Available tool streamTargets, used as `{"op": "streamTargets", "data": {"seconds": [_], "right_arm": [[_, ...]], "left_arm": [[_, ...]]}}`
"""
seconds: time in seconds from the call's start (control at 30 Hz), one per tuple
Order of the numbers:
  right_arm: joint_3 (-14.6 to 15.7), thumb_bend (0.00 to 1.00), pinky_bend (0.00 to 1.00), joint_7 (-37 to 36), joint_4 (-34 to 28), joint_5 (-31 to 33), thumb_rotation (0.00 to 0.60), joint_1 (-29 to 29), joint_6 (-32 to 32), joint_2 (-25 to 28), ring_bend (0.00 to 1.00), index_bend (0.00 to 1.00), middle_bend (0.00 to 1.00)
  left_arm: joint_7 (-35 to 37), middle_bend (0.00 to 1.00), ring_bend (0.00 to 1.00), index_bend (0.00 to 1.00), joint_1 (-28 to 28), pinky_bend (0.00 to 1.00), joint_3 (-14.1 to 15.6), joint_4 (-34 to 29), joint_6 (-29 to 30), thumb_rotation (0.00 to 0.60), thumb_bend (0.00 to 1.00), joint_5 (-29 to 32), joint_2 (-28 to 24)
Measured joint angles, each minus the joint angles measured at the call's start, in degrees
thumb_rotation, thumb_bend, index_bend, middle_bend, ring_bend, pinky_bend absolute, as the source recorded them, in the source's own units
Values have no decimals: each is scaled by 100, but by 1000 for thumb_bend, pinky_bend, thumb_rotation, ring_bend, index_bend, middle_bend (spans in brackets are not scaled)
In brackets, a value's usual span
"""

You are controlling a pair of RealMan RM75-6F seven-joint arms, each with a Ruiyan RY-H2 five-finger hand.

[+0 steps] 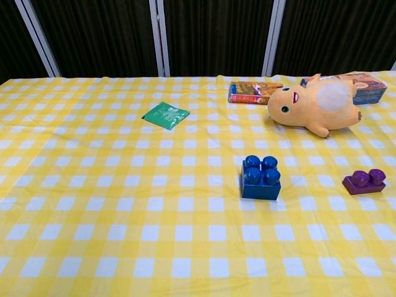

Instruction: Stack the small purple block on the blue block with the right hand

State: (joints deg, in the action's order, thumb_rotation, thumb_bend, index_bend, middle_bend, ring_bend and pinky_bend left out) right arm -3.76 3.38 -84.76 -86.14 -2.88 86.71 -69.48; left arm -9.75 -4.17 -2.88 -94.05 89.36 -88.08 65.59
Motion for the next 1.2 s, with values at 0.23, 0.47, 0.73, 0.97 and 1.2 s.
{"op": "streamTargets", "data": {"seconds": [0.23,0.47,0.73,0.97,1.2], "right_arm": [[-1,449,0,-35,-3,-17,600,17,41,14,0,65,0],[0,449,0,-29,-19,-43,600,14,60,17,0,65,0],[39,449,0,-44,19,-40,600,-16,-55,1,0,113,0],[16,449,0,-182,110,-23,600,-277,-518,-69,0,225,0],[-193,449,0,-128,276,248,600,-963,-1525,-264,0,228,0]], "left_arm": [[-31,0,0,195,7,100,6,-17,15,600,243,-19,1],[-15,0,0,195,11,100,-9,-18,13,600,243,14,-9],[-26,0,0,194,22,100,-9,-48,3,600,243,49,-18],[-83,0,0,194,44,100,-12,-104,37,600,243,51,-35],[-107,0,0,194,8,100,-39,-78,-53,600,243,133,-11]]}}
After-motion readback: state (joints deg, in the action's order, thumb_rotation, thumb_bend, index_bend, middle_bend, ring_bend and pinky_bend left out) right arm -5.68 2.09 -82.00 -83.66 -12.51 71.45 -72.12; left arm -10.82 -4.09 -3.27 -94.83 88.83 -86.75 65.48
